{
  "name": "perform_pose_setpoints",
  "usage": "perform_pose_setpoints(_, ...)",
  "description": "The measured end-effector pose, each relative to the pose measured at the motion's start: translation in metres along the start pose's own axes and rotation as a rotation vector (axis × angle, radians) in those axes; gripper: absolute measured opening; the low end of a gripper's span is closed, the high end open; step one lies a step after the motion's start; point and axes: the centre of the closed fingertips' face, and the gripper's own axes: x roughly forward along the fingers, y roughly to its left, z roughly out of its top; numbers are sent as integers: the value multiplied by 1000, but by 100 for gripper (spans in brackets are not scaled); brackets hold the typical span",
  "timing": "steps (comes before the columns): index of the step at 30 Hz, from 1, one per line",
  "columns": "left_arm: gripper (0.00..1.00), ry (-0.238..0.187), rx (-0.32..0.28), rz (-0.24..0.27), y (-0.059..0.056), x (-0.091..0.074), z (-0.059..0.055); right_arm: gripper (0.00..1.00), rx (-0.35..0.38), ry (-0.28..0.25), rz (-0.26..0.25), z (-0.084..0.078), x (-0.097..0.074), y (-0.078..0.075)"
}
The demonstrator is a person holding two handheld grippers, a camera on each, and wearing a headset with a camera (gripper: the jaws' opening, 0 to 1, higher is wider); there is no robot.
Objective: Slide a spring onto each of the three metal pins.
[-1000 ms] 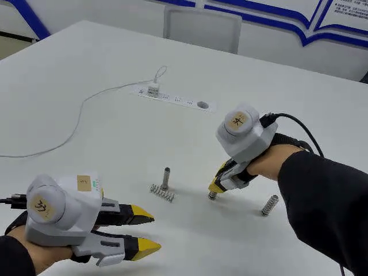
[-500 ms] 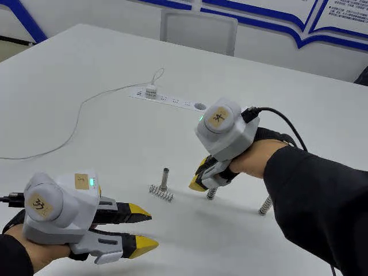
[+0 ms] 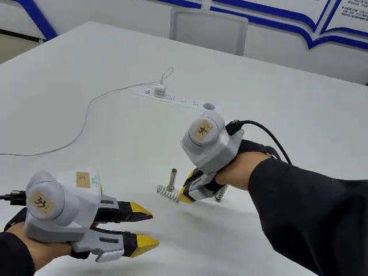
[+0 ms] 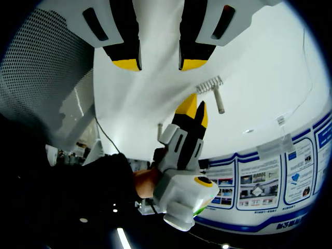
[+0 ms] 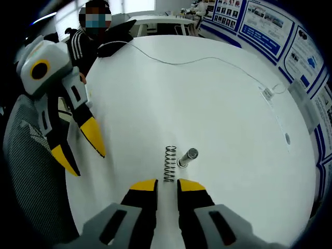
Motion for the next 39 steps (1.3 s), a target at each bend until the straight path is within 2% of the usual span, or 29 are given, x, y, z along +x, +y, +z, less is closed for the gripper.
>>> perform_pose_setpoints(7,29,3,-3,9,3,-1,2,15,22,13,11,-3,12,-1)
perform_pose_setpoints(18,29,11,-15,21,4,-3,-1,14,36,27,39,-4,26,0)
perform_pose_setpoints(19,29,13,-16,22,5,-3,-2,12,50,20,52,-2,25,2)
perform_pose_setpoints(24,29,18,-17,21,5,-1,-1,12,54,23,53,-2,25,1)
perform_pose_setpoints(32,29,20,-4,6,1,5,4,12,78,9,39,-3,24,1)
perform_pose_setpoints(39,29,20,1,14,4,0,4,12,75,41,48,-14,15,10)
